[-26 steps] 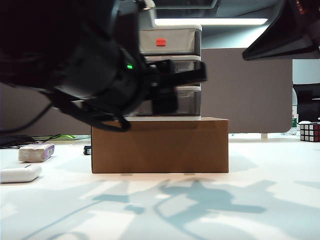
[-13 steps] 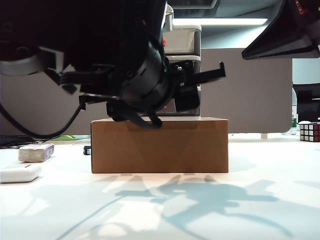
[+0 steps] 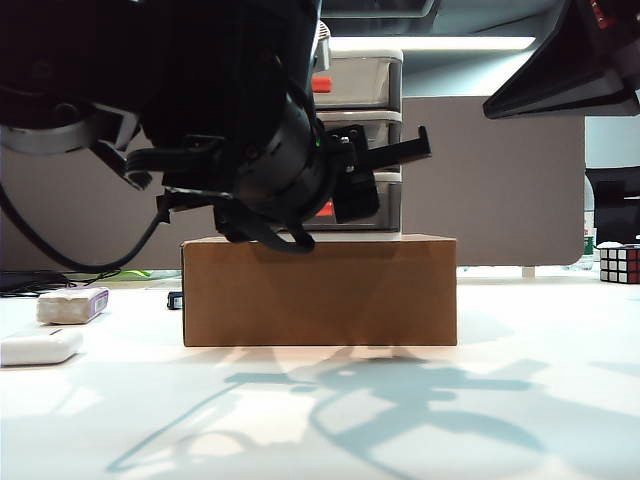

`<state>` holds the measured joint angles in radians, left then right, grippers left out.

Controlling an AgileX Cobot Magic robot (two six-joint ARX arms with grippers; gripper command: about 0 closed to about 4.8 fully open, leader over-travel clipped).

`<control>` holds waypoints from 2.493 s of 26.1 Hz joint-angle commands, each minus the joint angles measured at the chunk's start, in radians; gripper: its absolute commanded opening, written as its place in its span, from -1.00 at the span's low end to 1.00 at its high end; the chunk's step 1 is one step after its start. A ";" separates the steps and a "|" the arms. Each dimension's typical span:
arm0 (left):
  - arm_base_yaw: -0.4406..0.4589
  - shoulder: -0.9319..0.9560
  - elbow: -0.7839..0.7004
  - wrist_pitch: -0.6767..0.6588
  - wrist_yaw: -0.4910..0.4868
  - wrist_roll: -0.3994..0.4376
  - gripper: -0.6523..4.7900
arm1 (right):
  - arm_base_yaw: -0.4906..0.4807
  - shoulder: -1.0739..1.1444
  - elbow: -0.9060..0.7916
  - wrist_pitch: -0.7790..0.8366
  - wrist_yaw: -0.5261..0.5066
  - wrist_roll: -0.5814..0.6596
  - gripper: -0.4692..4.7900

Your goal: Open the third layer of the drawer on the table, pick up the earphone case on the table and put it in, and finally close the drawer.

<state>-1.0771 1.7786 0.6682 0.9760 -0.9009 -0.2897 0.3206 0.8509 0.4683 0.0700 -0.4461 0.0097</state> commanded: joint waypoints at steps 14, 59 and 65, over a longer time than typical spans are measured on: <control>0.027 -0.001 0.004 -0.002 0.098 -0.025 -0.31 | 0.000 -0.001 0.006 0.017 -0.001 -0.003 -0.83; 0.024 -0.002 0.003 -0.002 0.063 -0.025 -0.78 | 0.083 0.367 0.169 0.307 -0.088 0.027 -0.83; 0.014 -0.001 0.003 -0.002 0.048 -0.025 -0.78 | 0.083 0.440 0.212 0.331 -0.087 0.040 -0.83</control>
<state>-1.0592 1.7794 0.6682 0.9665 -0.8421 -0.3122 0.4026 1.2850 0.6704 0.3698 -0.5285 0.0376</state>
